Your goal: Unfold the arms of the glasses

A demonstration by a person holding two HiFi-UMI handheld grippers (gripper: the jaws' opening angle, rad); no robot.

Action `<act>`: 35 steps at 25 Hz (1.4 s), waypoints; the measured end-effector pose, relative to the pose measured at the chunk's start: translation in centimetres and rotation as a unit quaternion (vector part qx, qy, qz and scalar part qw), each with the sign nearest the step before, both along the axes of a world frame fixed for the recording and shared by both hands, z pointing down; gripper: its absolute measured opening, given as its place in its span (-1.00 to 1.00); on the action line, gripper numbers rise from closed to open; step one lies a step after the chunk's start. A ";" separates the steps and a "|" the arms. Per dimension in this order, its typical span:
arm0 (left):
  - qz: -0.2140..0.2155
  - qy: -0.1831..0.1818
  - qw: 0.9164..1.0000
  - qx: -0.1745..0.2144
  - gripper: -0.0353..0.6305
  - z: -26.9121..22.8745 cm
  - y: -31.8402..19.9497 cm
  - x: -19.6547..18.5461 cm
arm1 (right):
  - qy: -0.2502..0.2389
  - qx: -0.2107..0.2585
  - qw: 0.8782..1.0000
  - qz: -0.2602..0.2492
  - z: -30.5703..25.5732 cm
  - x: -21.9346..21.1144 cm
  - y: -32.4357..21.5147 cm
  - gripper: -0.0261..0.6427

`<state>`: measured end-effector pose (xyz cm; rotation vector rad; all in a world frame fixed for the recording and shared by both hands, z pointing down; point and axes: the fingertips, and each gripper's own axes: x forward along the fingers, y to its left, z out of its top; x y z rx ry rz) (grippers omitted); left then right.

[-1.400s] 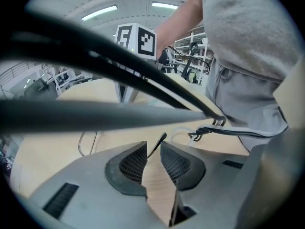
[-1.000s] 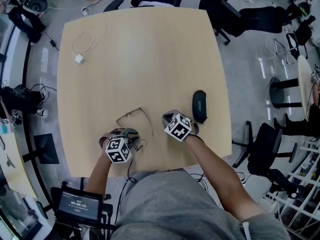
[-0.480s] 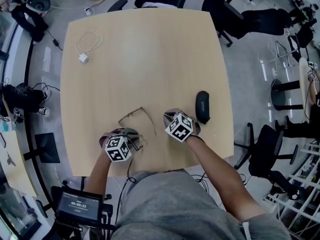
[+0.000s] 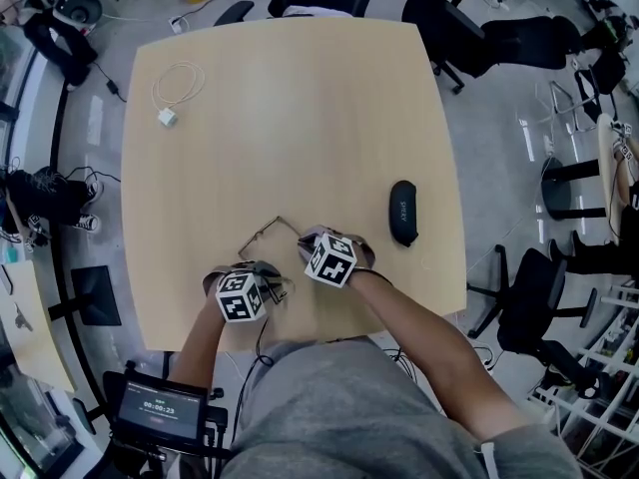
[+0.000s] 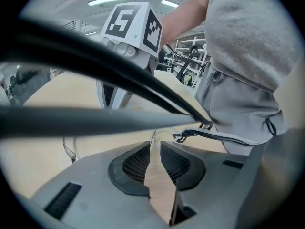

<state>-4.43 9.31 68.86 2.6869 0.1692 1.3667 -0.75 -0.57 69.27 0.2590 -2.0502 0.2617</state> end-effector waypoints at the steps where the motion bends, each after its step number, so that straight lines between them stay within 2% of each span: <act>1: 0.001 -0.002 1.000 -0.001 -0.70 0.0 0.2 0.0 | 0.003 0.003 1.000 0.001 0.0 0.2 -0.1 -0.84; 7: 0.003 -0.008 1.000 -0.007 -0.70 0.2 1.1 -0.3 | 0.019 0.006 1.000 0.014 0.1 1.7 -1.0 -0.84; 16: -0.002 -0.017 0.999 0.051 -0.70 -0.3 0.3 -0.9 | 0.035 0.004 0.999 0.018 0.1 2.2 -1.0 -0.84; 20: -0.018 -0.003 0.998 0.061 -0.70 -1.5 0.3 -1.2 | 0.035 0.013 0.999 0.017 -0.5 2.3 -0.4 -0.84; 27: -0.045 -0.002 0.998 0.038 -0.70 -2.6 1.6 -1.7 | 0.030 0.017 0.999 0.025 -1.0 3.5 1.3 -0.84; 35: -0.123 0.010 0.992 0.032 -0.70 -4.6 3.4 -2.6 | 0.001 0.044 0.998 0.036 -4.0 4.5 4.0 -0.84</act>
